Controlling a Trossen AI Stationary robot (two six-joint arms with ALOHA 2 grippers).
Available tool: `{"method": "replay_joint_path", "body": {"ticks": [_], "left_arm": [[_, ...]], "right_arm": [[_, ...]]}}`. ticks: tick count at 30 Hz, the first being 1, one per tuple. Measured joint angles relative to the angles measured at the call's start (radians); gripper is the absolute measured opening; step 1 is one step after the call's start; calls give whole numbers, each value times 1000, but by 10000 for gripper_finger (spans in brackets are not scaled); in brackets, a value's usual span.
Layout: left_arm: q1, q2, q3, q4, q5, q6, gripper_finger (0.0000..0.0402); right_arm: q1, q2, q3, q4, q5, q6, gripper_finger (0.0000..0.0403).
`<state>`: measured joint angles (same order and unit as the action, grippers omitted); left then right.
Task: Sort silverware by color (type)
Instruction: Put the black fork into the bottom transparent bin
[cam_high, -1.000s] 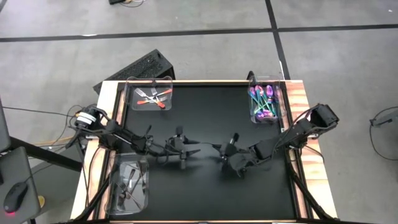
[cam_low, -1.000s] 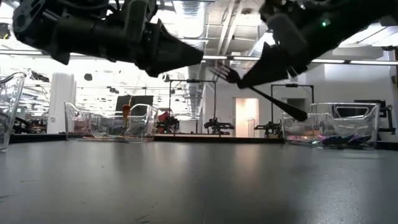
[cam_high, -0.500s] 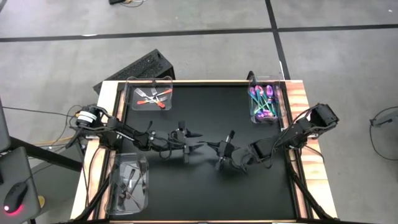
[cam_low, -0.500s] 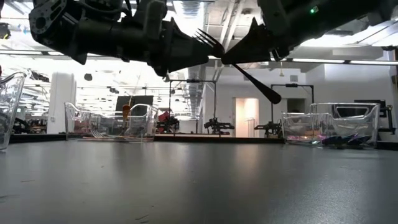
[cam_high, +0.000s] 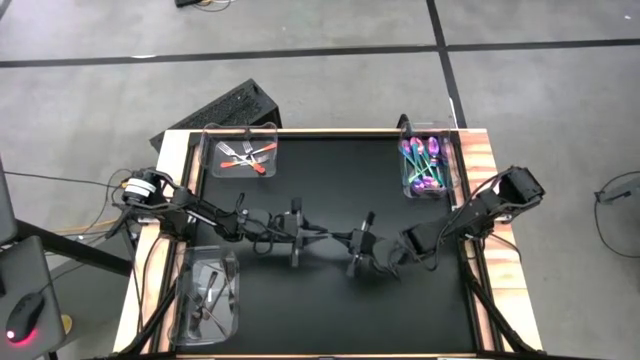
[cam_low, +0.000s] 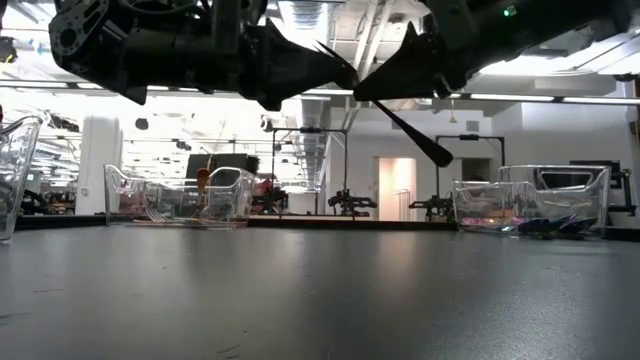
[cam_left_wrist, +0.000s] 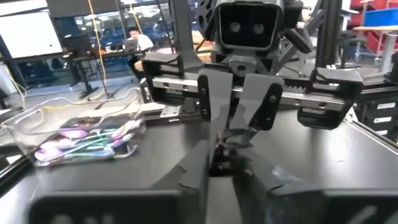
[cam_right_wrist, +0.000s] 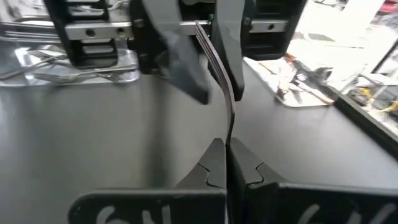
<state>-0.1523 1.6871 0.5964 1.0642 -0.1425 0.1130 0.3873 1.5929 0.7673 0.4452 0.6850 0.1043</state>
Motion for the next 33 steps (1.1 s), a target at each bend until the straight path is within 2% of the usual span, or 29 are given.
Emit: {"method": "replay_joint_path", "body": {"ticks": [3, 7, 12, 20, 26, 29, 33], "left_arm": [[0, 0, 0, -1, -15, -12, 12], [-11, -1, 0, -40, -69, -32, 3], [-71, -62, 0, -288, -157, -69, 0], [-205, -387, 0, -839, -312, -252, 0], [-262, -631, 0, -1249, -273, -426, 0], [-279, -717, 0, -1367, -292, -550, 0], [-315, -774, 0, -1402, -315, -622, 0]], "right_arm": [[-9, 0, 0, 4, -43, 15, 9], [-22, 1, 0, -2, -77, 52, 35], [-30, 0, 2, 15, -80, 44, 86], [-83, 0, 2, 14, -78, -8, 139], [-187, 0, 2, 13, -58, -4, 155], [-245, 0, 2, 11, -59, 53, 156], [-302, 0, 2, 14, -102, 122, 155]]}}
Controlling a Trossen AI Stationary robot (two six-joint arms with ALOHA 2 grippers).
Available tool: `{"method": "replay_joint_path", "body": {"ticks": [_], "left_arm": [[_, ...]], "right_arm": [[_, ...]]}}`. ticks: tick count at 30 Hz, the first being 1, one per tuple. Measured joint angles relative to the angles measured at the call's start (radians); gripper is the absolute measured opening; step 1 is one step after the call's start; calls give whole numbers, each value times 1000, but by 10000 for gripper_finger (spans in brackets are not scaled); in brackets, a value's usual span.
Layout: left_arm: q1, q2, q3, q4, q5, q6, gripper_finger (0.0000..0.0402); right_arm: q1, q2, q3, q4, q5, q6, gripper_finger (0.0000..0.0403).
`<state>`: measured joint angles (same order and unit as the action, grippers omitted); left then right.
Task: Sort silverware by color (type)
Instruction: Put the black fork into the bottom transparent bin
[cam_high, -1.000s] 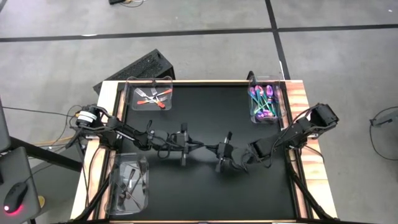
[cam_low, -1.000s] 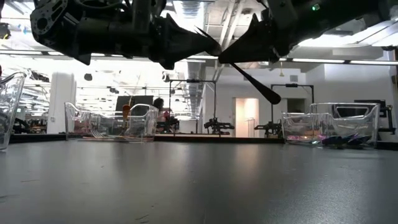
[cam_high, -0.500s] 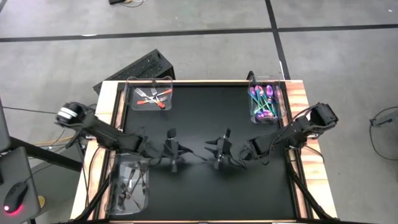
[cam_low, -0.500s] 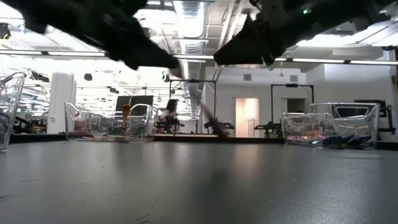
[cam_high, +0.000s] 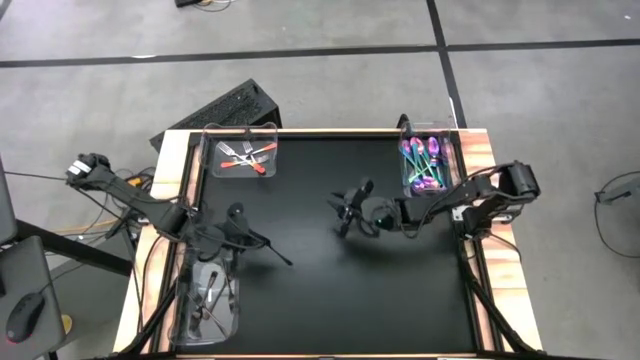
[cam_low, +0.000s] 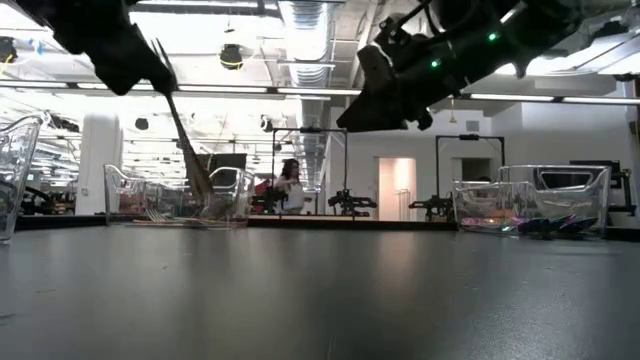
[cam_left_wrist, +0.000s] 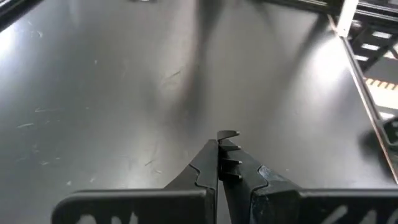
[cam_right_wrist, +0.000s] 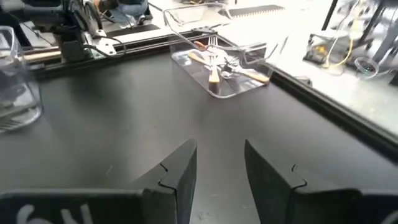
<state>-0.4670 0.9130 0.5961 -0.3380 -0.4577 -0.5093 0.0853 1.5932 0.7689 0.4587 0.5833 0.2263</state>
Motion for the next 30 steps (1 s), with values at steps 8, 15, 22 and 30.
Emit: {"method": "replay_joint_path", "body": {"ticks": [8, 15, 22, 30], "left_arm": [[-38, -50, 0, -33, 225, 110, 0], [-38, -132, 0, -57, 366, 84, 0], [-38, -220, 0, -97, 394, 16, 0], [-38, -269, 76, -350, 403, -108, 0]], "right_arm": [[-2, 0, 0, -60, -62, 37, 155], [43, 0, -1, -69, -62, 39, 155], [57, 0, -1, -69, -62, 39, 155], [56, 0, -1, -69, -61, 38, 155]]}}
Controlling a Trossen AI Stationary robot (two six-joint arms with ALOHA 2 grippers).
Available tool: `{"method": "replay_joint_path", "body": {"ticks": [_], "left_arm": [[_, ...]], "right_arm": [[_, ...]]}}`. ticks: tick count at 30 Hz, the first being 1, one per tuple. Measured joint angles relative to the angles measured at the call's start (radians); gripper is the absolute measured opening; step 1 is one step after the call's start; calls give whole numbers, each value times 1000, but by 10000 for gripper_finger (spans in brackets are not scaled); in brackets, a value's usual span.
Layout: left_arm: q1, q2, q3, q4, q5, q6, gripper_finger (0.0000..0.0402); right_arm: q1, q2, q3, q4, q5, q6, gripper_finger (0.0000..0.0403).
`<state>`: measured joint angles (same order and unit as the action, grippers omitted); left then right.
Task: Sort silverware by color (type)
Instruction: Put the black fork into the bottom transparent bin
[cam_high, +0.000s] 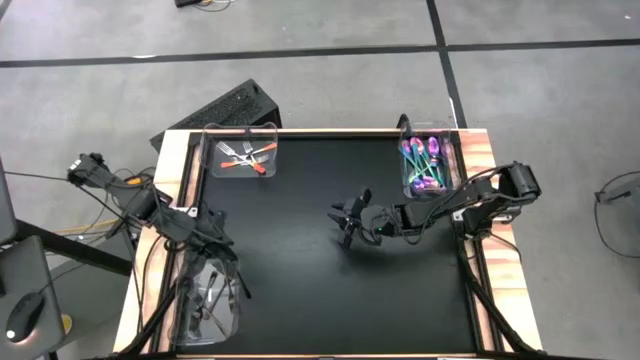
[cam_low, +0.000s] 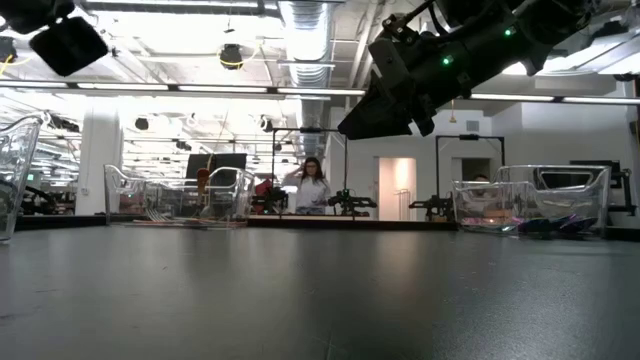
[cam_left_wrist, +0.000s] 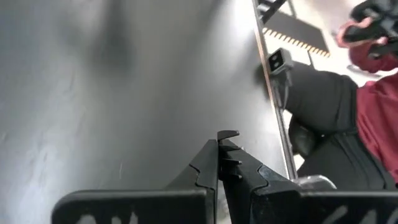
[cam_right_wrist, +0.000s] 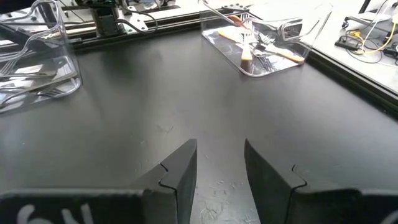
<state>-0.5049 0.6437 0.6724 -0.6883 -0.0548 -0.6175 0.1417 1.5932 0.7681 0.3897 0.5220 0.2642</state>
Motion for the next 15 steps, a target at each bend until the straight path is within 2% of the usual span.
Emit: {"method": "replay_joint_path", "body": {"ticks": [9, 15], "left_arm": [[1, 20, -12, -143, 80, -210, 0], [1, 35, -25, -158, 117, -244, 0]], "right_arm": [[4, 0, 0, -20, 0, 0, 155], [9, 0, 0, -44, 1, 6, 155]]}}
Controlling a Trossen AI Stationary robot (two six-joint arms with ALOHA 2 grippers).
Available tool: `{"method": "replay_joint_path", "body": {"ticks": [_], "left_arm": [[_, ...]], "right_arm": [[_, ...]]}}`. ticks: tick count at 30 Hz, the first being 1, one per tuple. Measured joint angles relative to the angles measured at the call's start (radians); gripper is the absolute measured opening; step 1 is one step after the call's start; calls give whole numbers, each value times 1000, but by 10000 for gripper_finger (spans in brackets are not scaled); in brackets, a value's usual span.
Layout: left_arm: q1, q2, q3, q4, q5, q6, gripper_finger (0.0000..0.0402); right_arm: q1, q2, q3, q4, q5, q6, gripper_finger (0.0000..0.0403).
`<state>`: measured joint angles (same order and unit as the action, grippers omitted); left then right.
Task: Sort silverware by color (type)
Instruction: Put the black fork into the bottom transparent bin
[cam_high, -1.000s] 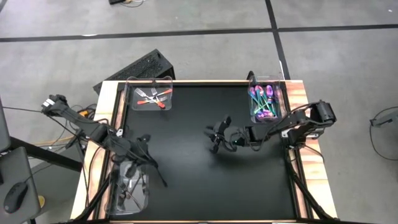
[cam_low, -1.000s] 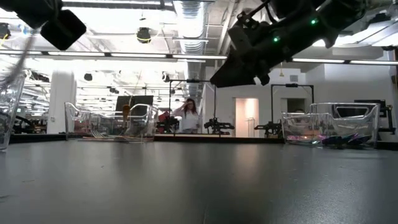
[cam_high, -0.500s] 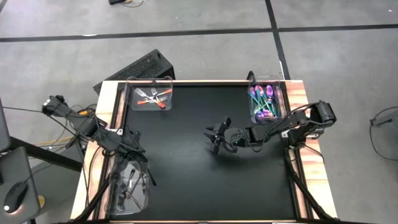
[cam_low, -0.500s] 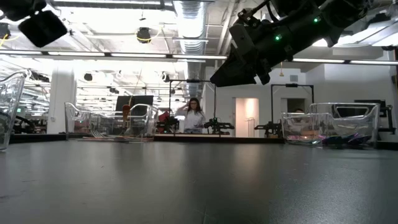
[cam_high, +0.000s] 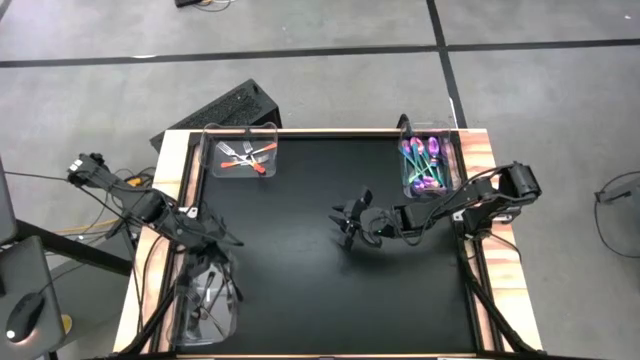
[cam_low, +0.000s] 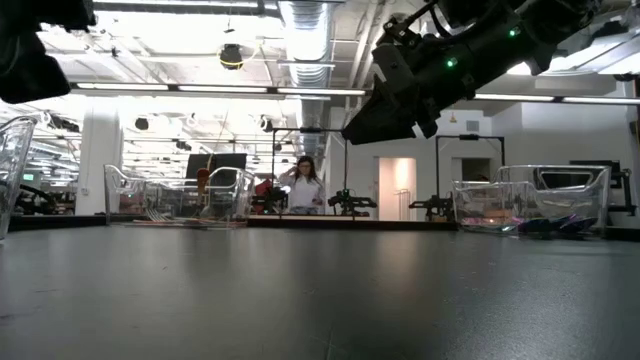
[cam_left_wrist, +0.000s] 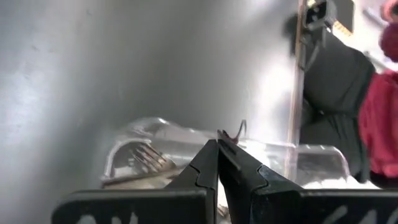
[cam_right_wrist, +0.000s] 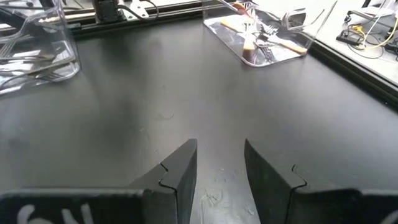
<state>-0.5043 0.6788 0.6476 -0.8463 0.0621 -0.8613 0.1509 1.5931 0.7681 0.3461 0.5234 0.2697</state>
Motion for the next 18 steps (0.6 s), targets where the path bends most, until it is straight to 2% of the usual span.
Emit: {"method": "replay_joint_path", "body": {"ticks": [4, 10, 15, 18], "left_arm": [[0, 0, 36, -17, 55, 20, 0], [-1, -1, 136, 3, 84, 120, 0], [-1, 2, 152, 39, 248, 167, 0], [-1, 2, 153, -42, 278, 137, 0]], "right_arm": [[0, 0, 0, -6, 0, 0, 155], [-3, 0, 0, -2, 0, 3, 155], [-3, 0, 0, -2, 0, 20, 155], [-3, 0, 0, -2, 0, 21, 155]]}}
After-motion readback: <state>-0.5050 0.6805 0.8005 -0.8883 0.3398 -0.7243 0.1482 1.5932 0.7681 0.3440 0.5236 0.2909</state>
